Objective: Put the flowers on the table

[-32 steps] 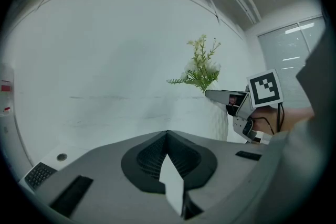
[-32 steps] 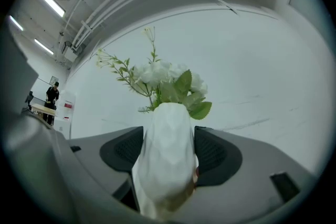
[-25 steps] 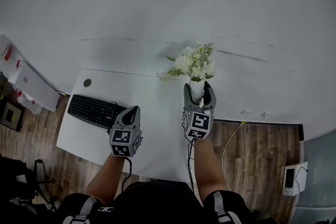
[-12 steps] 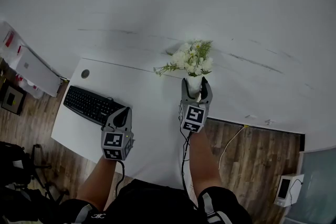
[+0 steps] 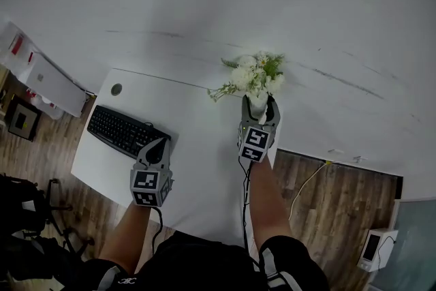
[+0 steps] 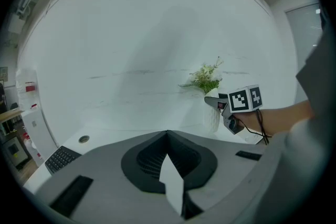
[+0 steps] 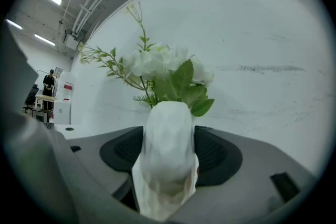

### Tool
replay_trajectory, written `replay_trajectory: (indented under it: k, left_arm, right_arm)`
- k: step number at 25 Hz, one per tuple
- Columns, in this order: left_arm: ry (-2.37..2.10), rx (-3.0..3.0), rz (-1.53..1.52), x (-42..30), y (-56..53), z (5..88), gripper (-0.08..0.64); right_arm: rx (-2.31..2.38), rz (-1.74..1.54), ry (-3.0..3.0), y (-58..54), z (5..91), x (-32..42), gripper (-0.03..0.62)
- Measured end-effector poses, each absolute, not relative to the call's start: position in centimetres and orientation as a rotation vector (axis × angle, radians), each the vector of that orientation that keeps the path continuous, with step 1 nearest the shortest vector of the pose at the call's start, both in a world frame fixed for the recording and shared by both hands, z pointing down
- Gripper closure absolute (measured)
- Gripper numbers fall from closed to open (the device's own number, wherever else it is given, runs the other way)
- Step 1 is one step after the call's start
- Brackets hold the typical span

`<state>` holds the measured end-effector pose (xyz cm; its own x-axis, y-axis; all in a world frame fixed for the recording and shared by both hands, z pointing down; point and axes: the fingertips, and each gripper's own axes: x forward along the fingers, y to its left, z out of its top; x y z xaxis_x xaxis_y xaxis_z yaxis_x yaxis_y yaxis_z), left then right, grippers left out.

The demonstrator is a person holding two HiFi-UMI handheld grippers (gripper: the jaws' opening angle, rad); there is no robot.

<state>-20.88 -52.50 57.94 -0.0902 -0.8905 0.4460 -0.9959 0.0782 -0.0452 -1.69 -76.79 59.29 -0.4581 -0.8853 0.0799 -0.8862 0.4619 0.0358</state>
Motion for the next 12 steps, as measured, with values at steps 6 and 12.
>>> replay_trajectory:
  k: [6,12]
  left_arm:
    - [-2.043,1.881,0.489,-21.1,-53.2,58.7,0.558]
    - [-2.013,1.899,0.488,-20.7,-54.0,59.4,0.558]
  right_arm:
    - [1.58,0.026,-2.578,-77.5,61.7,-1.6,0.274]
    - [1.632,0.067,-2.569,-76.6,61.9,-0.7,0.272]
